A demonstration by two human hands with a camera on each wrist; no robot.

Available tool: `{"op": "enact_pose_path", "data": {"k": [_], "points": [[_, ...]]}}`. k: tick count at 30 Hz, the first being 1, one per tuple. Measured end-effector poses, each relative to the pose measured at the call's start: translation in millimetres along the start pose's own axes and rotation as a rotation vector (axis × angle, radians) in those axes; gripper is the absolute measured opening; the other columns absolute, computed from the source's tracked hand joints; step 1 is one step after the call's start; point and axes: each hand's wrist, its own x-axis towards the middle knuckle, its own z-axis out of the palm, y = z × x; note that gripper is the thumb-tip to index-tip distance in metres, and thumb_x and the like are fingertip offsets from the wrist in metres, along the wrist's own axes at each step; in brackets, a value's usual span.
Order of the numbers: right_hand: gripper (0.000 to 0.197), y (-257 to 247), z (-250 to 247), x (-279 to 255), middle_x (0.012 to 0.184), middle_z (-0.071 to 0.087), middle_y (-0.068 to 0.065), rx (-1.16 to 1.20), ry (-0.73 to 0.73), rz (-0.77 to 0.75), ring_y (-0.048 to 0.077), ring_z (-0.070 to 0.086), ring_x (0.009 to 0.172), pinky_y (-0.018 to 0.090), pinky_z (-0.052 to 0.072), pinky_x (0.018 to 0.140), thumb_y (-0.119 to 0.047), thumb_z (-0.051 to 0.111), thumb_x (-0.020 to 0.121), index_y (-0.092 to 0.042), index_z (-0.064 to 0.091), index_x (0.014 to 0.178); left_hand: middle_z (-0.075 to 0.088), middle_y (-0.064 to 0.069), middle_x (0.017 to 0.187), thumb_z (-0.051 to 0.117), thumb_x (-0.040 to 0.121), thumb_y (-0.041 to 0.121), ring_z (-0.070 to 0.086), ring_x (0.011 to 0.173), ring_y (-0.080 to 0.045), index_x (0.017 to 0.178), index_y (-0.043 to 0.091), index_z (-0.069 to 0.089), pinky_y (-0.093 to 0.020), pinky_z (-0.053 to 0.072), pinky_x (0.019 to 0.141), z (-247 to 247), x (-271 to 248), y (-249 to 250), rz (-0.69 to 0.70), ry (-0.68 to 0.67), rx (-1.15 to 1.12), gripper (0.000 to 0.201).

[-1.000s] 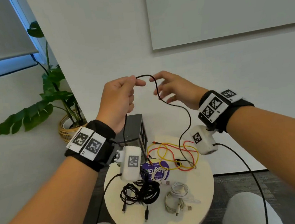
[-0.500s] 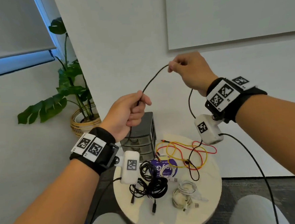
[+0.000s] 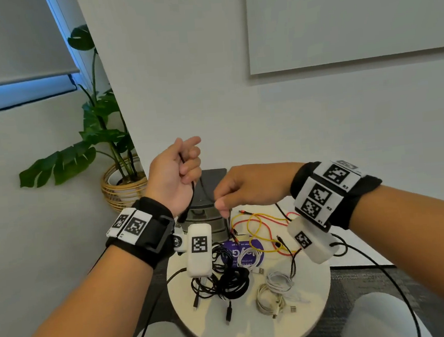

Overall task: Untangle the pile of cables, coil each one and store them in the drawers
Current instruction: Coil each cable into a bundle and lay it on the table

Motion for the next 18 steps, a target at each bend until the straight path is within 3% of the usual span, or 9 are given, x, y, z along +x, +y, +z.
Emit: {"op": "enact_pose_path", "data": {"k": [2,4,6,8,10,11,12,14,18], "points": [[0.029,-15.0,-2.7,1.4,0.056,0.051,-0.018,0.026,-0.030,-0.041,0.000,0.045,0.054,0.011,0.035,0.060,-0.024,0.054,0.105,-0.010,0.074,0.088,0.056,0.002,0.068,0.036,0.112,0.031,0.035,0.047,-0.005,0.138,-0.005,0.050,-0.015,0.029,0.041,-1.3,1.9,-6.9,0.014,0.114,0.041,0.047],[0.027,-24.3,-9.7,-1.0,0.051,0.052,-0.023,0.056,-0.019,-0.060,-0.004,0.049,0.051,0.007,0.037,0.058,-0.019,0.054,0.104,-0.004,0.074,0.092,0.070,-0.006,0.077,0.038,0.111,0.034,0.057,0.058,-0.010,0.132,-0.005,0.056,-0.018,0.048,0.054,-3.1,1.6,-9.3,0.019,0.169,0.109,0.047],[0.024,-28.4,-19.1,-2.7,0.052,0.054,-0.024,0.088,0.045,-0.085,-0.005,0.051,0.051,0.005,0.037,0.056,-0.013,0.055,0.103,0.002,0.073,0.095,0.078,-0.013,0.095,0.040,0.111,0.032,0.074,0.087,-0.020,0.124,0.000,0.062,-0.028,0.058,0.080,-1.0,-4.1,-8.0,-0.002,0.133,0.249,0.041],[0.020,-27.1,-29.4,-1.6,0.057,0.057,-0.016,0.127,0.159,-0.114,-0.001,0.048,0.052,0.007,0.036,0.057,-0.011,0.058,0.100,-0.001,0.074,0.093,0.078,-0.013,0.093,0.039,0.111,0.024,0.075,0.085,-0.016,0.109,0.003,0.068,-0.025,0.058,0.076,4.8,-14.2,-6.0,-0.012,0.016,0.393,0.036],[0.019,-18.8,-40.3,1.2,0.066,0.063,-0.002,0.123,0.284,-0.118,0.005,0.051,0.063,0.019,0.041,0.067,-0.014,0.060,0.099,-0.005,0.072,0.087,0.075,-0.014,0.083,0.037,0.111,0.023,0.066,0.063,-0.015,0.107,0.001,0.068,-0.026,0.051,0.059,10.0,-23.7,-4.4,-0.004,-0.126,0.483,0.039],[0.021,-13.3,-46.1,1.1,0.068,0.063,0.004,0.105,0.342,-0.099,0.009,0.050,0.065,0.024,0.041,0.068,-0.017,0.060,0.099,-0.005,0.070,0.085,0.069,-0.013,0.075,0.036,0.111,0.028,0.053,0.051,-0.015,0.110,-0.001,0.068,-0.027,0.037,0.051,10.4,-26.2,-3.5,-0.004,-0.193,0.501,0.043],[0.024,-7.3,-50.9,0.1,0.065,0.060,0.001,0.086,0.398,-0.072,0.008,0.047,0.062,0.023,0.039,0.064,-0.020,0.060,0.100,-0.006,0.069,0.083,0.057,-0.009,0.066,0.035,0.110,0.033,0.035,0.044,-0.013,0.113,-0.002,0.069,-0.029,0.022,0.048,10.3,-27.7,-2.1,-0.017,-0.254,0.490,0.050],[0.028,2.3,-55.9,-3.4,0.057,0.052,-0.014,0.076,0.506,-0.027,0.002,0.040,0.053,0.013,0.034,0.055,-0.029,0.060,0.102,-0.012,0.065,0.080,0.033,0.001,0.056,0.032,0.108,0.040,0.012,0.043,-0.011,0.115,-0.003,0.071,-0.028,0.008,0.046,8.2,-27.4,1.8,-0.090,-0.357,0.384,0.058],[0.034,16.3,-37.0,-2.5,0.053,0.046,-0.021,0.116,0.541,-0.003,0.000,0.039,0.051,0.013,0.033,0.054,-0.031,0.047,0.107,-0.018,0.054,0.077,0.023,0.007,0.057,0.026,0.108,0.035,0.009,0.042,-0.007,0.120,-0.003,0.067,-0.024,0.006,0.043,14.9,-30.4,11.5,-0.147,-0.495,0.123,0.057]]}}
